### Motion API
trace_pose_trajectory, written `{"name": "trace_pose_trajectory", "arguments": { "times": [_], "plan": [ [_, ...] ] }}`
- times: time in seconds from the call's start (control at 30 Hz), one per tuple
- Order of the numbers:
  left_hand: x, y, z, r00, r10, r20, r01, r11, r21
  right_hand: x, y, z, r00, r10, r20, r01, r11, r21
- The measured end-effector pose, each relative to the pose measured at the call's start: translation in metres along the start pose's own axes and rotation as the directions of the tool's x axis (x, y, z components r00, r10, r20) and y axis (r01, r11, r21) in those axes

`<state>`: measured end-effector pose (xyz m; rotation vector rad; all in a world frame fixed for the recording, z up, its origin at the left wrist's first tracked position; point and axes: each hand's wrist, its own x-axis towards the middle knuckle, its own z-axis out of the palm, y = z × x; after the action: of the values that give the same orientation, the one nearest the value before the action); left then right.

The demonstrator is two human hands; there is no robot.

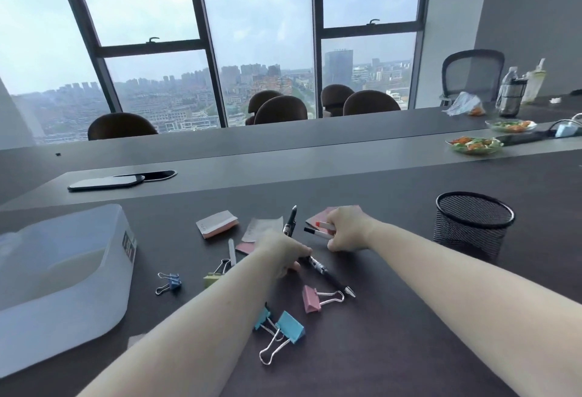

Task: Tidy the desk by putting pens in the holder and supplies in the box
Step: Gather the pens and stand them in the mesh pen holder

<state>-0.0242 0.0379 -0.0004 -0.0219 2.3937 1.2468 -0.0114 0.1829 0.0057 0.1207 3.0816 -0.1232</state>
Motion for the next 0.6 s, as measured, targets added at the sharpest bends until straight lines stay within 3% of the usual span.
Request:
{"name": "trace_pose_trajectory", "arguments": {
  "times": [0.2,0.37,0.5,0.6],
  "plan": [
    [0.003,-0.002,0.002,0.993,0.067,-0.092,-0.063,0.997,0.045,-0.007,0.010,-0.002,1.000,0.025,0.005,-0.026,0.995,0.096],
    [0.001,-0.005,0.000,0.978,0.154,-0.140,-0.106,0.947,0.302,-0.006,0.007,0.002,0.999,0.015,-0.035,-0.012,0.996,0.090],
    [0.003,-0.006,-0.007,0.962,0.203,-0.180,-0.132,0.929,0.345,-0.008,0.004,0.001,0.999,0.025,-0.019,-0.024,0.997,0.076],
    [0.001,-0.005,-0.017,0.935,0.238,-0.263,-0.146,0.934,0.326,-0.014,0.000,-0.003,0.999,0.042,-0.033,-0.036,0.986,0.161]
  ]
}}
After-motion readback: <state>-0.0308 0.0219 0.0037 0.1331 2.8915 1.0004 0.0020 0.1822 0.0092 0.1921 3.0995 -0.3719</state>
